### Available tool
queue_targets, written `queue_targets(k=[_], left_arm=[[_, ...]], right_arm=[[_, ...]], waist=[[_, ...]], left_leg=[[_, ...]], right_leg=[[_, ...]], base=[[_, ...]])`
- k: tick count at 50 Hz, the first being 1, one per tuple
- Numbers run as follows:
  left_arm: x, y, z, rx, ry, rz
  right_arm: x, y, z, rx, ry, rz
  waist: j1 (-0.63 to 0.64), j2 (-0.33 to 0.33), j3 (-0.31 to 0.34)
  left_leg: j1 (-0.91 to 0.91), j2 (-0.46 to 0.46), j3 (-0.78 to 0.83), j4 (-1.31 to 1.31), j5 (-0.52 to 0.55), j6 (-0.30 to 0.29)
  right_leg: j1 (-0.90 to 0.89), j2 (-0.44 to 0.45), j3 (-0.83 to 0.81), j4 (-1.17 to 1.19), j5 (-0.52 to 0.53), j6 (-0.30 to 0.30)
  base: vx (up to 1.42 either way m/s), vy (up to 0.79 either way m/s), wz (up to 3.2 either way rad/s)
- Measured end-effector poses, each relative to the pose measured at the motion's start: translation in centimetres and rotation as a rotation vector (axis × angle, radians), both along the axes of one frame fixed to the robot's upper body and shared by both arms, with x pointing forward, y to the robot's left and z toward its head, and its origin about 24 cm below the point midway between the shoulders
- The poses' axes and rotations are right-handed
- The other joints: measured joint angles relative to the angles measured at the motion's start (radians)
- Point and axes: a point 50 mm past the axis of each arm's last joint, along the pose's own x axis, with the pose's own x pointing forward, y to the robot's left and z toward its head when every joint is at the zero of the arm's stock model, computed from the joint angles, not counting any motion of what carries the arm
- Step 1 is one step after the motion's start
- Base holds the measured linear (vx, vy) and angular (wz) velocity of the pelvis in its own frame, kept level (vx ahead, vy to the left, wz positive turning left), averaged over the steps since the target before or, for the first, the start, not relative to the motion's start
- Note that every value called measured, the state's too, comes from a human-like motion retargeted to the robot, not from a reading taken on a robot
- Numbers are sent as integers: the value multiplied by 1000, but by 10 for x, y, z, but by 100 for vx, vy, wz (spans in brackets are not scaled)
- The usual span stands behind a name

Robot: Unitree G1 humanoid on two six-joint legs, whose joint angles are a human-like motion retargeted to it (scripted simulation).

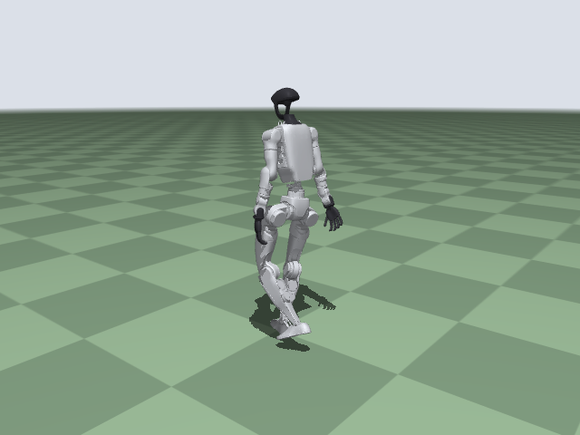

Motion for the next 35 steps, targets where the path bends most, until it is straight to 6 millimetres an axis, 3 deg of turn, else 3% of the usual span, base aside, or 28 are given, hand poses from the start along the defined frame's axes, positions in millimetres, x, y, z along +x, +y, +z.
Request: queue_targets(k=[3,5,7,11,14,17,20,23,25,28,30,32,33,35], left_arm=[[-10,3,-2,16,44,23],[-23,4,-4,24,95,46],[-39,4,-6,28,168,69],[-69,0,-9,16,313,81],[-78,-3,-9,-17,376,24],[-75,-4,-9,-24,373,-58],[-70,-1,-9,-4,333,-84],[-68,-3,-9,-7,288,-59],[-66,-7,-10,-16,271,-39],[-63,-6,-10,-14,268,-11],[-59,-5,-9,-12,261,-11],[-59,-4,-9,-4,264,-20],[-60,-4,-9,0,267,-26],[-62,-5,-10,13,282,-22]], right_arm=[[-18,-1,3,43,79,13],[-26,-1,5,49,113,42],[-29,-2,6,51,134,80],[-20,-6,5,34,133,121],[-4,-4,3,29,81,104],[16,1,0,23,3,75],[45,8,-2,30,-108,94],[76,14,-2,38,-213,159],[96,15,1,36,-281,211],[123,19,5,40,-381,282],[136,22,8,44,-436,308],[139,24,9,53,-454,324],[137,24,9,60,-452,330],[132,26,7,75,-429,349]], waist=[[26,-10,9],[29,-7,11],[22,20,9],[13,91,-4],[26,114,-21],[64,113,-41],[86,103,-55],[76,92,-72],[39,90,-91],[25,109,-99],[21,126,-95],[35,128,-101],[34,115,-109],[42,103,-122]], left_leg=[[2,-3,-31,129,-68,0],[20,27,-29,217,-114,0],[30,73,-55,305,-132,0],[3,157,-95,464,-44,0],[-50,174,-125,542,60,0],[-91,167,-81,486,68,0],[-119,161,-3,327,57,0],[-155,53,51,42,119,0],[-175,-62,19,-209,192,-39],[-172,-89,-78,-449,223,-184],[-164,-85,-97,-527,232,-220],[-154,-88,-65,-542,300,-161],[-150,-100,-59,-516,263,-106],[-156,-97,-40,-464,207,-56]], right_leg=[[51,4,-71,-6,26,-86],[89,-4,-136,1,95,-96],[87,54,23,64,59,-121],[149,122,-13,102,-28,-122],[196,158,8,62,-26,-121],[230,147,-4,19,-7,-94],[267,134,-1,-26,10,-66],[298,89,-29,-80,27,-16],[303,58,-65,-102,24,21],[353,99,-73,-128,-19,23],[403,128,-86,-149,-46,32],[441,131,-77,-145,-82,52],[451,114,-84,-132,-99,69],[462,89,-104,-80,-118,99]], base=[[57,-23,-32],[65,-25,-22],[68,-13,-8],[54,8,-17],[35,6,-30],[38,33,-14],[31,38,9],[25,62,60],[22,56,103],[47,14,33],[49,8,4],[67,12,-15],[61,10,-8],[58,10,-20]])
